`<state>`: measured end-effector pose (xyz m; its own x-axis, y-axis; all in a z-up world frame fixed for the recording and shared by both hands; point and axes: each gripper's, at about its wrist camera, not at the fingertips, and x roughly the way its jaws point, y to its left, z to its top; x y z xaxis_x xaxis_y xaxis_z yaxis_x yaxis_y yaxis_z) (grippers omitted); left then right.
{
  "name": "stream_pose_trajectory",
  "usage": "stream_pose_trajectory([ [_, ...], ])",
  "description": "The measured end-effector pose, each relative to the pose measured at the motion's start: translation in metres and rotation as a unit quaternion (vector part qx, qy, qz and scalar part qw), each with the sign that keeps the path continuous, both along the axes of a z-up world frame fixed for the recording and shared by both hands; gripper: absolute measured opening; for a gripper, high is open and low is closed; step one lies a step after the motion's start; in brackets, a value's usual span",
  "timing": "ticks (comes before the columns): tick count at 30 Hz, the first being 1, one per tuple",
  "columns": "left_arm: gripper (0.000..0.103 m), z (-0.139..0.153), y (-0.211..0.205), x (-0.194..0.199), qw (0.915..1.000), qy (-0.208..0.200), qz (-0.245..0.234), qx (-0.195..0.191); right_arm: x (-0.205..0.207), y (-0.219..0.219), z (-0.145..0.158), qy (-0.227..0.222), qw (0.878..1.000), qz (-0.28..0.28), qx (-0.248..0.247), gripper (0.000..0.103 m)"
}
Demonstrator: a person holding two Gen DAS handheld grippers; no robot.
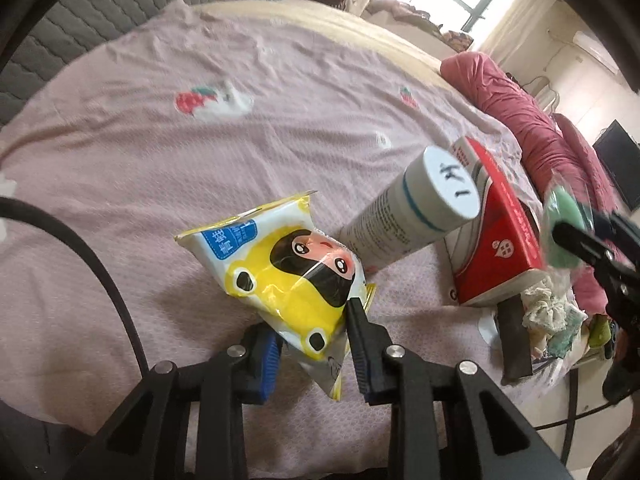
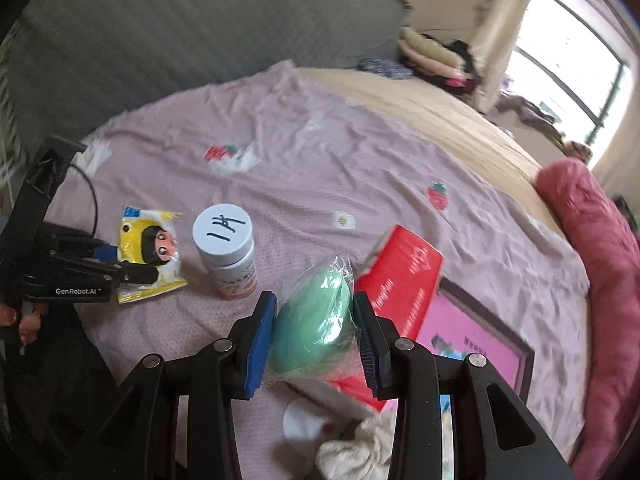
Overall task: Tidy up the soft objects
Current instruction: 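Lift and carry the snack packet and green sponge toward the tray with both tools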
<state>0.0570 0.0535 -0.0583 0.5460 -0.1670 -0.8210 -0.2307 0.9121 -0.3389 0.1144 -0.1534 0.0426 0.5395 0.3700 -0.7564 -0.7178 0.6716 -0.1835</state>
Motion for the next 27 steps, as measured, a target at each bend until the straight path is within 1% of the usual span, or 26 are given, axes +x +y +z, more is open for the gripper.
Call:
stream_pose_trajectory([
  [3,0.031,0.014,0.0,-0.007,0.9998,-0.016,0.007,0.013,-0.013,-0.014,0.005,-0.01,0.999,-0.027,0.021,0.04],
  [5,0.031,0.028,-0.005,-0.012,0.999,-0.033,0.006,0.028,-0.02,-0.027,0.01,-0.014,0.998,-0.053,0.041,0.04],
  [8,0.031,0.044,-0.015,-0.016,0.9976,-0.054,-0.006,0.044,-0.031,-0.046,0.018,-0.023,0.994,-0.087,0.064,0.04],
  [11,0.031,0.062,-0.032,-0.021,0.9957,-0.074,-0.023,0.051,-0.04,-0.069,0.027,-0.032,0.989,-0.114,0.086,0.04],
  [15,0.031,0.084,-0.059,-0.025,0.9922,-0.097,-0.052,0.059,-0.046,-0.103,0.041,-0.042,0.982,-0.15,0.11,0.04],
  [20,0.031,0.107,-0.099,-0.024,0.9875,-0.118,-0.092,0.05,-0.059,-0.151,0.056,-0.065,0.971,-0.198,0.122,0.04],
  [23,0.031,0.12,-0.13,-0.022,0.9823,-0.129,-0.126,0.051,-0.065,-0.176,0.061,-0.073,0.964,-0.22,0.129,0.04],
  [27,0.031,0.128,-0.171,-0.016,0.9746,-0.135,-0.171,0.052,-0.072,-0.202,0.062,-0.077,0.957,-0.242,0.138,0.04],
])
